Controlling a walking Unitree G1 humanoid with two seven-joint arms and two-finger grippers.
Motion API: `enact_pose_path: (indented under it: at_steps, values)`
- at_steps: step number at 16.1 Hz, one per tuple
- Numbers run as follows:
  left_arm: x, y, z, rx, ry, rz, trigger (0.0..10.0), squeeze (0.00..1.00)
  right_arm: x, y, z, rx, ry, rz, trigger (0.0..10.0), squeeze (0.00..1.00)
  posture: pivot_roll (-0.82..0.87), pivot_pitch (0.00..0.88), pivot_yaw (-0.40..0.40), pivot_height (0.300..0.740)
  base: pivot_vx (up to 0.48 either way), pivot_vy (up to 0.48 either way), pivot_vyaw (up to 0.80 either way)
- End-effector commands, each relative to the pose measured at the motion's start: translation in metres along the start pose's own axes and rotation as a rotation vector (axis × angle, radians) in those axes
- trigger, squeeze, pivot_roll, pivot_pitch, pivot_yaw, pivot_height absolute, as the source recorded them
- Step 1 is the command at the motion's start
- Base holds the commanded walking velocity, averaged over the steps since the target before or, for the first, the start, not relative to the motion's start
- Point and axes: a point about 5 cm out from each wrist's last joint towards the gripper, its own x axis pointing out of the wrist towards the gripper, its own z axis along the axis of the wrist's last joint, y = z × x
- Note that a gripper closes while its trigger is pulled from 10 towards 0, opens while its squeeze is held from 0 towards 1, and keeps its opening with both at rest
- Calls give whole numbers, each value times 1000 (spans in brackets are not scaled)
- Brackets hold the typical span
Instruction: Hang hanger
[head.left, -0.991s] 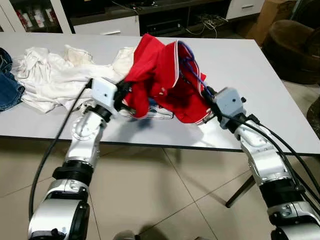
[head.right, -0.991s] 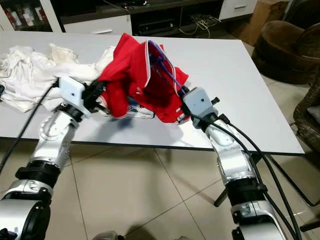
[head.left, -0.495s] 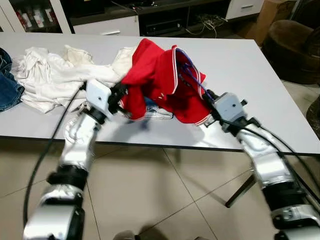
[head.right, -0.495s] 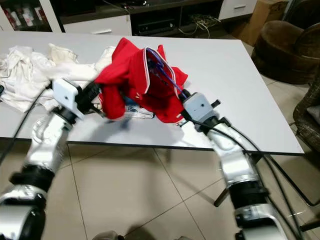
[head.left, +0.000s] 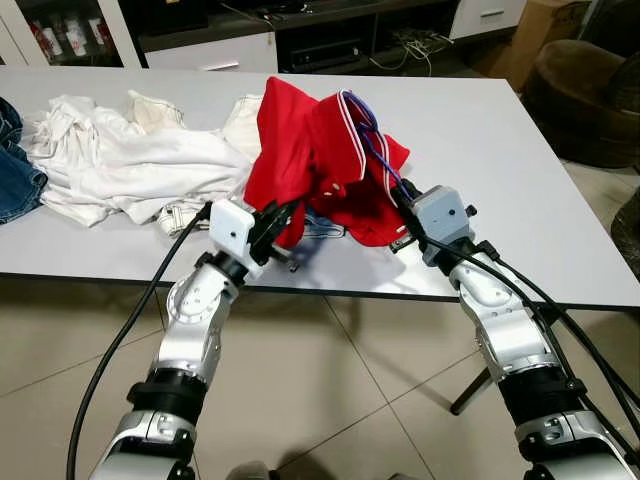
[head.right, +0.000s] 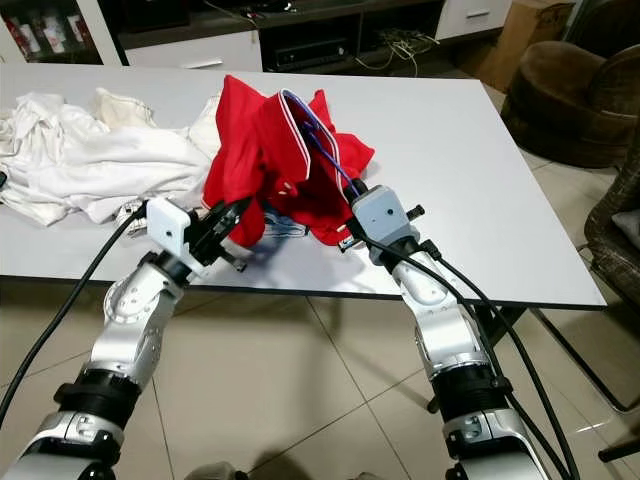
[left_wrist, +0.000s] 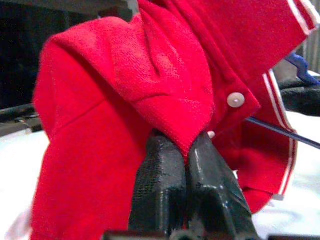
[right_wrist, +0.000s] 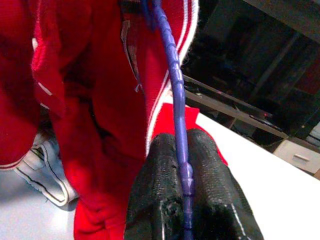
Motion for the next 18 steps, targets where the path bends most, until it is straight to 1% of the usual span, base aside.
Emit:
enact_pose_path:
  at_steps: [1,4,5,6,7,8,9,10,11,12,13,14,15,16,18]
  values:
    - [-2,1,4,17,-27,17,10000,1000,1,-7,4,-14,-23,-24,10000,0,87,0,30,740,0,0,0]
    - [-3,7,8,26,-36,78,10000,1000,-3,-14,1,-28,-11,-31,10000,0,86,0,29,740,0,0,0]
    - [-2,11,11,39,-52,103,10000,0,-4,-17,0,-36,-8,-42,10000,0,86,0,29,740,0,0,0]
    - [-2,16,17,49,-82,142,10000,0,-4,-20,0,-47,-8,-54,10000,0,86,0,29,740,0,0,0]
    - [-2,18,20,77,-97,155,10000,0,-3,-21,1,-57,-9,-56,10000,0,85,0,27,740,0,0,0]
    - [-4,18,20,106,-95,138,10000,0,-3,-21,1,-81,-14,-41,10000,0,85,0,28,740,0,0,0]
    - [-6,17,19,104,-89,129,10000,0,-4,-20,2,-91,-18,-27,10000,0,85,0,28,740,0,0,0]
    - [-10,14,16,84,-78,123,10000,1000,-7,-17,4,-116,-46,28,10000,0,86,0,28,740,0,0,0]
    - [-11,14,15,58,-73,136,10000,1000,-8,-16,4,-117,-55,40,10000,0,86,0,28,740,0,0,0]
    - [-12,15,13,-22,-64,183,10000,1000,-9,-14,5,-103,-68,41,10000,0,88,0,27,740,0,0,0]
    - [-14,13,11,-88,-58,203,10000,922,-10,-13,6,-88,-77,36,10000,0,88,0,28,740,0,0,0]
    - [-17,9,9,-142,-49,204,10000,0,-14,-9,6,-44,-95,21,10000,0,88,0,28,740,0,0,0]
    - [-18,6,9,-160,-46,196,10000,0,-16,-7,7,-29,-105,17,10000,0,88,0,28,740,0,0,0]
    - [-21,-10,12,-167,-41,94,10000,0,-28,-1,7,-7,-131,25,10000,0,97,0,25,740,0,0,0]
    - [-22,-16,16,-146,-39,19,10000,0,-35,-2,6,-17,-138,33,10000,0,100,0,25,740,0,0,0]
